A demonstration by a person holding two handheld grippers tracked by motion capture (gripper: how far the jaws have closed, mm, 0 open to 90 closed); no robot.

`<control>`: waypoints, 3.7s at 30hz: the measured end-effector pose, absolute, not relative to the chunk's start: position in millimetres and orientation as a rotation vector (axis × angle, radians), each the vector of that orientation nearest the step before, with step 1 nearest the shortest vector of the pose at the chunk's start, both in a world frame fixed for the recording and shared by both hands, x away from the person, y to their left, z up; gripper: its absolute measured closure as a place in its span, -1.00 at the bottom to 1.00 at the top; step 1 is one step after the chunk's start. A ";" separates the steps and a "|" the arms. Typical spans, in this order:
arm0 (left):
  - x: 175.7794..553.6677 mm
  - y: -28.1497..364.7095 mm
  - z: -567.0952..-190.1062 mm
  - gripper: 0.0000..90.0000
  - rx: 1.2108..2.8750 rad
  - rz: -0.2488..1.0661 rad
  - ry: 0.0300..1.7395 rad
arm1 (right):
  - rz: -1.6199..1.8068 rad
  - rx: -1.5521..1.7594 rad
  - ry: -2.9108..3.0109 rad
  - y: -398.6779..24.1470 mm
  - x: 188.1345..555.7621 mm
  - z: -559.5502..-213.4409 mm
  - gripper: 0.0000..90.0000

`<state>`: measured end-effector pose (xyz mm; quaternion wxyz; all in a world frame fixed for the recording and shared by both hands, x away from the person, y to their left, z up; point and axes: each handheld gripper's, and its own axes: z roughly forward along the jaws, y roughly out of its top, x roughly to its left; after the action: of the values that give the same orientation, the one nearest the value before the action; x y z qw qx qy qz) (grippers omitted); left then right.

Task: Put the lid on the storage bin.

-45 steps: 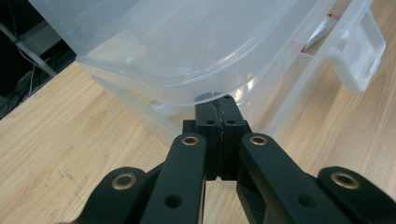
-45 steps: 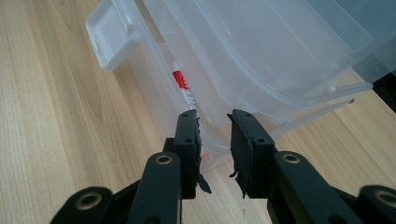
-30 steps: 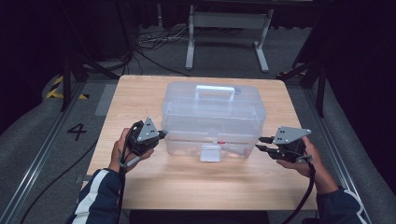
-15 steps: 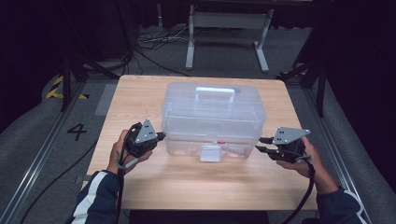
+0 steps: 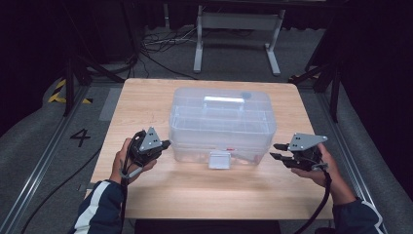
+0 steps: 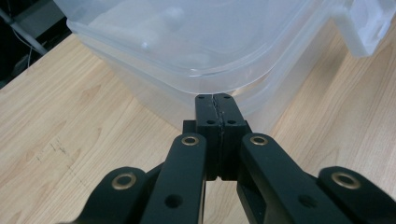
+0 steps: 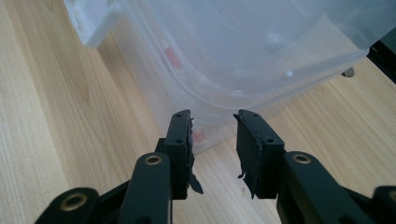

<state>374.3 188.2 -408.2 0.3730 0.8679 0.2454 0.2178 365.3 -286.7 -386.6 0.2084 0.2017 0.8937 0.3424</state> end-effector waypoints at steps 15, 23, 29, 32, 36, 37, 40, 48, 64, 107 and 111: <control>374.5 189.8 -411.1 0.99 2.245 0.569 0.631 | 0.953 0.555 2.473 -288.0 363.0 -388.2 0.45; 371.1 192.8 -412.1 0.86 2.250 0.565 0.624 | 0.950 0.547 2.469 -291.1 360.4 -389.1 0.42; 367.0 198.5 -416.2 0.74 2.284 0.562 0.620 | 0.930 0.536 2.451 -296.6 357.7 -389.8 0.37; 365.4 202.0 -418.1 0.63 2.294 0.557 0.631 | 0.916 0.538 2.436 -299.9 356.0 -390.9 0.35; 361.8 206.9 -421.8 0.49 2.316 0.566 0.642 | 0.903 0.529 2.431 -304.6 353.5 -393.2 0.28; 361.3 207.9 -422.4 0.47 2.319 0.565 0.644 | 0.896 0.530 2.426 -305.8 353.3 -394.0 0.26; 359.8 212.1 -425.5 0.37 2.330 0.567 0.656 | 0.886 0.540 2.425 -309.4 353.1 -396.3 0.21; 355.0 227.7 -434.3 0.14 2.350 0.573 0.692 | 0.849 0.563 2.428 -319.6 351.6 -400.7 0.12; 344.4 255.2 -450.2 -0.25 2.376 0.559 0.776 | 0.758 0.694 2.457 -344.3 347.4 -427.0 -0.20; 323.9 298.0 -489.3 -0.62 2.197 0.377 1.008 | 1.007 1.207 2.282 -407.5 325.3 -490.6 -0.50; 323.5 297.5 -489.5 -0.62 2.193 0.377 1.016 | 1.008 1.207 2.283 -407.5 325.3 -490.7 -0.50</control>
<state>323.5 297.5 -489.5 0.3409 0.8428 0.3905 0.1448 325.3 -407.5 -490.7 0.1838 0.4282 0.8095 0.3573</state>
